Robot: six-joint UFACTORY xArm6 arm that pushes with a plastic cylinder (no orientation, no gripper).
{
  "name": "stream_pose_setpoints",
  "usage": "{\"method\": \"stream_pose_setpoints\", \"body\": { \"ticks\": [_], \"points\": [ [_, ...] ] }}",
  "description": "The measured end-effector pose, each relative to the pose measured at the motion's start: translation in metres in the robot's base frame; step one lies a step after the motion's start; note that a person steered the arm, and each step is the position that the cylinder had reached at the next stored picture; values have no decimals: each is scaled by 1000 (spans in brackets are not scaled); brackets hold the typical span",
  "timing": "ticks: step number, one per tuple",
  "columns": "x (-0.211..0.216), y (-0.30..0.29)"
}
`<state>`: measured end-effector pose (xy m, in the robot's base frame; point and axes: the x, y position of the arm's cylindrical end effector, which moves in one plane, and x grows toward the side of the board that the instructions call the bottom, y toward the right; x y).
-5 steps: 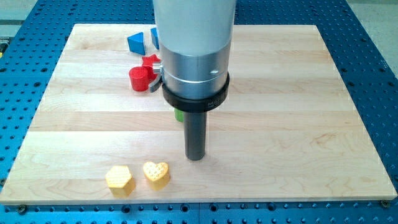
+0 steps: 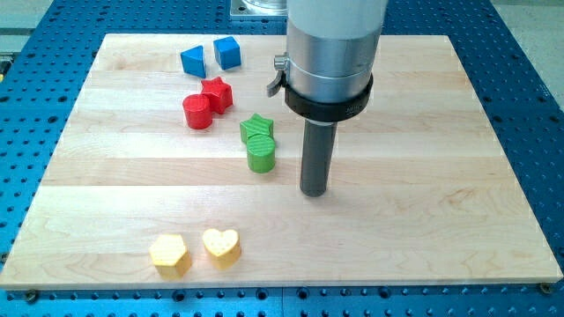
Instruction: Point your arm towards the center right side of the board
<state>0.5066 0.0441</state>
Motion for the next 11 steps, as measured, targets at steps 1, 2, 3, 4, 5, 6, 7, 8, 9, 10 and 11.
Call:
{"method": "stream_pose_setpoints", "body": {
  "ticks": [1, 2, 3, 4, 5, 6, 7, 8, 9, 10, 11],
  "points": [
    [-5, 10],
    [-10, 20],
    [-15, 32],
    [-19, 45],
    [-22, 59],
    [-26, 74],
    [-29, 90],
    [-32, 105],
    [-35, 125],
    [-39, 141],
    [-43, 157]
  ]
}}
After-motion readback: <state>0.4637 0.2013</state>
